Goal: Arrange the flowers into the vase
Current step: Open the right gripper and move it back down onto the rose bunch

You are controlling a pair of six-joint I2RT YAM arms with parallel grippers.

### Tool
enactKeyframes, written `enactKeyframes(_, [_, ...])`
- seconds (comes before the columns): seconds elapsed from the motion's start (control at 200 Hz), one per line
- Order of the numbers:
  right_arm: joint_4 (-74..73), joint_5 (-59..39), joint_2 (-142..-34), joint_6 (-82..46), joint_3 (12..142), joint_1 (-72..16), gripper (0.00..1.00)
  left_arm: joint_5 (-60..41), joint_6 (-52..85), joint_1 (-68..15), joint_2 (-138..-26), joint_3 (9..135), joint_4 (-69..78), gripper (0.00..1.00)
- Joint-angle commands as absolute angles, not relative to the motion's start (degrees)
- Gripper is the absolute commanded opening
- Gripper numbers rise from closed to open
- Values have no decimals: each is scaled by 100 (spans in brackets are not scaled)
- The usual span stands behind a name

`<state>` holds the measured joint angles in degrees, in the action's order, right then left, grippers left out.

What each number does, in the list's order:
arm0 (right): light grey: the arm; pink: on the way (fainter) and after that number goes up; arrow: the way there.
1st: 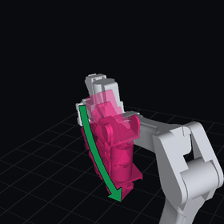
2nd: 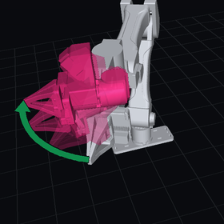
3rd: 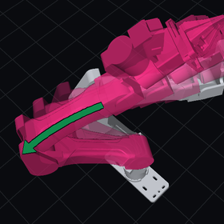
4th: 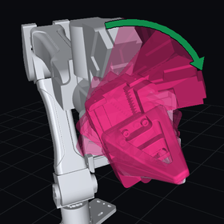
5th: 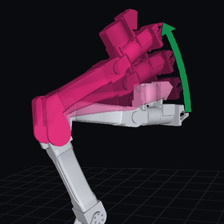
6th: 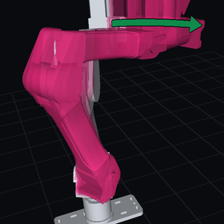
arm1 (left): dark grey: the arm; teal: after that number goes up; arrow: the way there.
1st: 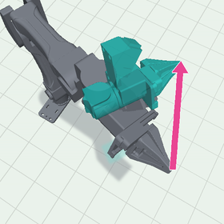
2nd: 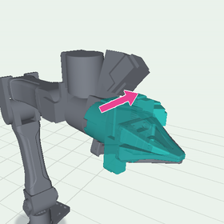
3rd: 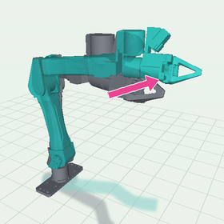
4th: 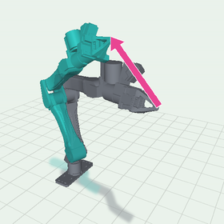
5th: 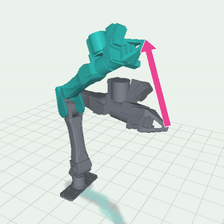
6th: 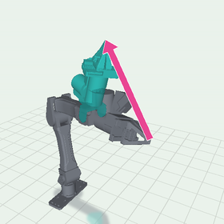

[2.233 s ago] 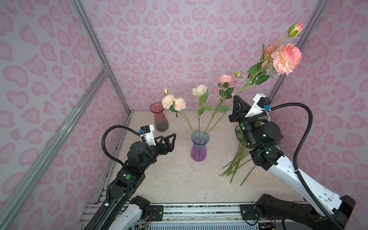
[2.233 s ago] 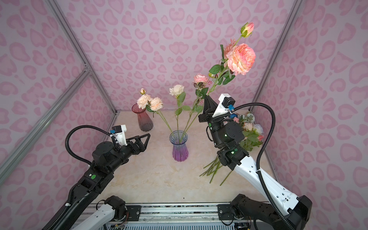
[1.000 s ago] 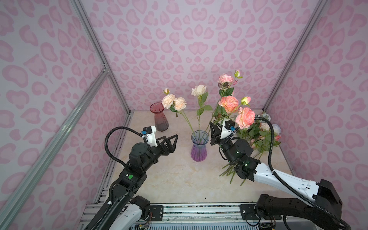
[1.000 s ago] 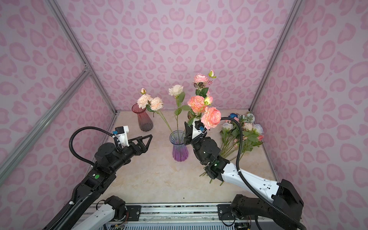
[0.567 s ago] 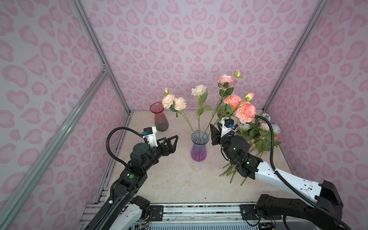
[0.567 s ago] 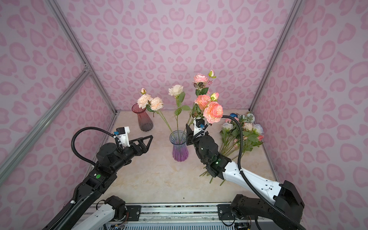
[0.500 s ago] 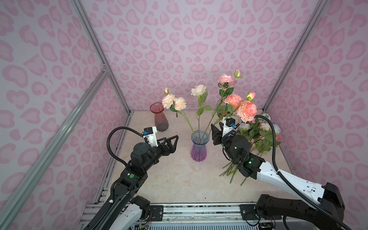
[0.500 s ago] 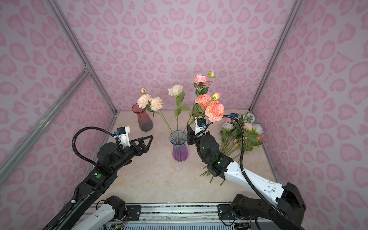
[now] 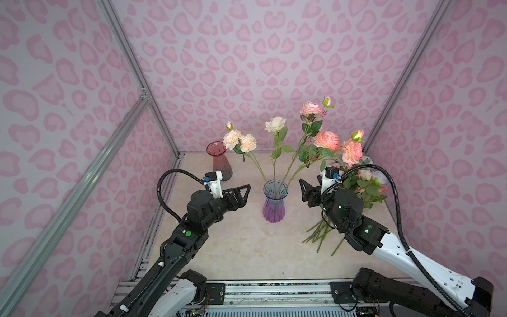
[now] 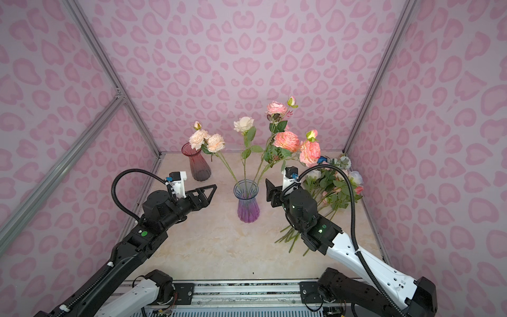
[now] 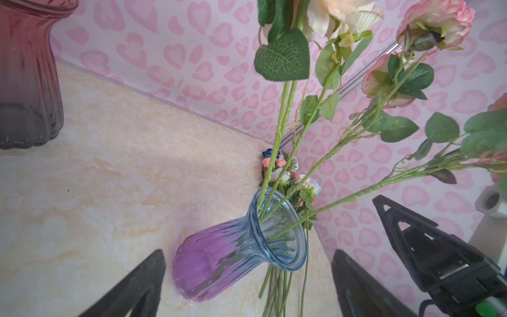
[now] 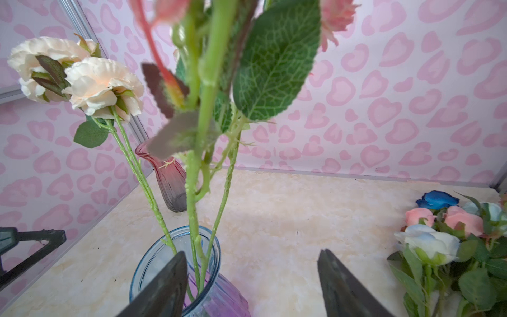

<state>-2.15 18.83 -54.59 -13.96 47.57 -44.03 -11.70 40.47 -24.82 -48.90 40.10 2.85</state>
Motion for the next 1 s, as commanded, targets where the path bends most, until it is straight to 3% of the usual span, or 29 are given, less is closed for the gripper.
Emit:
enactKeyframes(0.0, [282, 1801, -5353, -1518, 4799, -4344, 76, -1283, 4060, -2470, -4948, 4100, 669, 96])
enactKeyframes(0.48, [1470, 2068, -4464, -1586, 4862, -3957, 74, -1389, 3947, -2470, -5009, 4088, 795, 96])
enactKeyframes(0.635, [1944, 2723, -4146, -1759, 4949, -3683, 68, -1418, 3964, -2475, -4975, 4012, 812, 96])
enactKeyframes(0.815, [2666, 2984, -4086, -2595, 4956, -2319, 55, -1385, 3984, -2470, -4805, 3799, 801, 96])
enactKeyframes(0.995, [2531, 1623, -4412, -3322, 4533, -558, 41, -1320, 3979, -2470, -4508, 3547, 627, 96])
